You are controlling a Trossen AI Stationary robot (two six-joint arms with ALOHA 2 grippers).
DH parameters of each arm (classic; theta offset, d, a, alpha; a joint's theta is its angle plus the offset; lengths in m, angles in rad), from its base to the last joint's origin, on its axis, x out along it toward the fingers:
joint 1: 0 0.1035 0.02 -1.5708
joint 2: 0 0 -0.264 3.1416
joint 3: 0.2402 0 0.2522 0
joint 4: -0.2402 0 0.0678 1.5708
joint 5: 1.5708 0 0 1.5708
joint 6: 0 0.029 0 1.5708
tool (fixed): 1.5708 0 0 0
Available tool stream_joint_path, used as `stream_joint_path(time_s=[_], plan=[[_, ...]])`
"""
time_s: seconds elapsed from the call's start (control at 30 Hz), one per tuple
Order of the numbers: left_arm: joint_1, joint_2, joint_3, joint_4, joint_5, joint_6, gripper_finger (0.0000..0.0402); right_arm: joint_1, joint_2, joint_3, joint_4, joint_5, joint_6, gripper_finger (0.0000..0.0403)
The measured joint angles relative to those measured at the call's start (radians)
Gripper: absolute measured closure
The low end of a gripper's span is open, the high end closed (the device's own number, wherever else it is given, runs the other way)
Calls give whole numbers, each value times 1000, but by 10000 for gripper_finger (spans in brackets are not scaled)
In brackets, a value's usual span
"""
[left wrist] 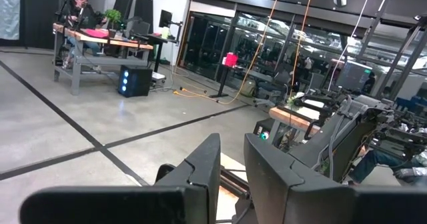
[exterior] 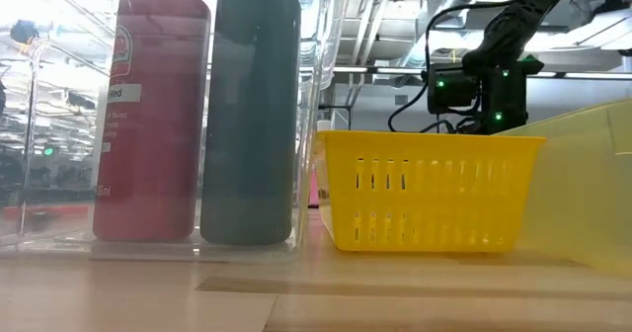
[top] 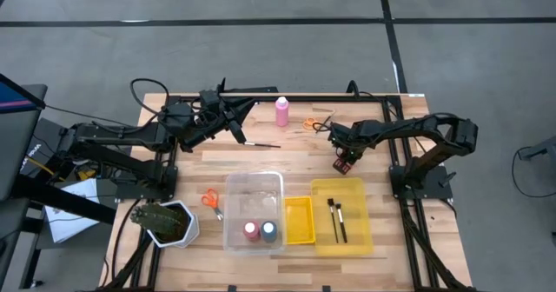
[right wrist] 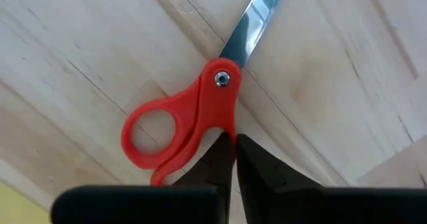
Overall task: Pick & Place Paint Supplies
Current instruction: Put the red scissors into the left yellow bin
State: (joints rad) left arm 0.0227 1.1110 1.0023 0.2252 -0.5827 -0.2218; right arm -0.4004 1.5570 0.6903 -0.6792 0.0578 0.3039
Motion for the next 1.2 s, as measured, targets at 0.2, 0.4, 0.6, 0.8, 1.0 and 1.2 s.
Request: stream_joint_path(time_s=[0.2,0.4,0.6,0.8,1.0,1.2], plan=[[0,0,0,0,2,0,339,0,-12,-4,5,-8,11,399],[0,0,0,0,3,0,339,-1,-85,-17,22,-19,46,401],[0,0,0,0,2,0,339,-2,-215,-15,16,-79,143,402],[0,0,0,0,-2,-3,339,-1,-346,-13,42,-143,270,402],[0,0,0,0,-2,-3,339,38,-455,-12,39,-196,373,403],[0,0,0,0,-1,-3,339,194,-555,-11,38,-210,566,403]])
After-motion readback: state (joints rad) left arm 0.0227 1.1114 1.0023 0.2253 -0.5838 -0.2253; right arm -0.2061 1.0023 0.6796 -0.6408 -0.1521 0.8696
